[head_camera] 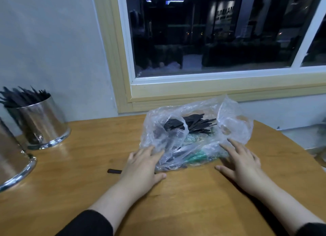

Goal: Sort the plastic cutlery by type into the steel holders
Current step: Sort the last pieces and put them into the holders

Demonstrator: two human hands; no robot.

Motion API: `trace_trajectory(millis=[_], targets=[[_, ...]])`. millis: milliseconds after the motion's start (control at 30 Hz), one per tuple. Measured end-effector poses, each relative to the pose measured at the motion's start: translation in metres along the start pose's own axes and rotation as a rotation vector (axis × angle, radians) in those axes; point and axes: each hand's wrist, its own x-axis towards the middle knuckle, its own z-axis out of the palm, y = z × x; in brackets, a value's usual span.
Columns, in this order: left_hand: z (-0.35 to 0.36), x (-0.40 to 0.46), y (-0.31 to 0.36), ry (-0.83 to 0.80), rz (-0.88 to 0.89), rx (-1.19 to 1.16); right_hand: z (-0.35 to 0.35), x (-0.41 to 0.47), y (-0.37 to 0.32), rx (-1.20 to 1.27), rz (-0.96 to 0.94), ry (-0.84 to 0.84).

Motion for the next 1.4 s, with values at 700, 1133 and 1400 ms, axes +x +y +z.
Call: trace_trajectory(millis=[700, 1133, 1400], targets=[[-0.145, -0.043, -0.049, 0.767, -0.341, -0.772, -0.042, -0.027, -0.082, 0.200, -0.383, 0.443], [-0.085, -0.112, -0.080, 0.597, -0.166, -0.312, 0.005, -0.008, -0.156, 0.109, -0.278, -0.041], [-0.030, -0.143, -0.072, 0.049, -0.197, 0.065, 0.021, -0.008, -0.157, 0.330, -0.285, -0.005]])
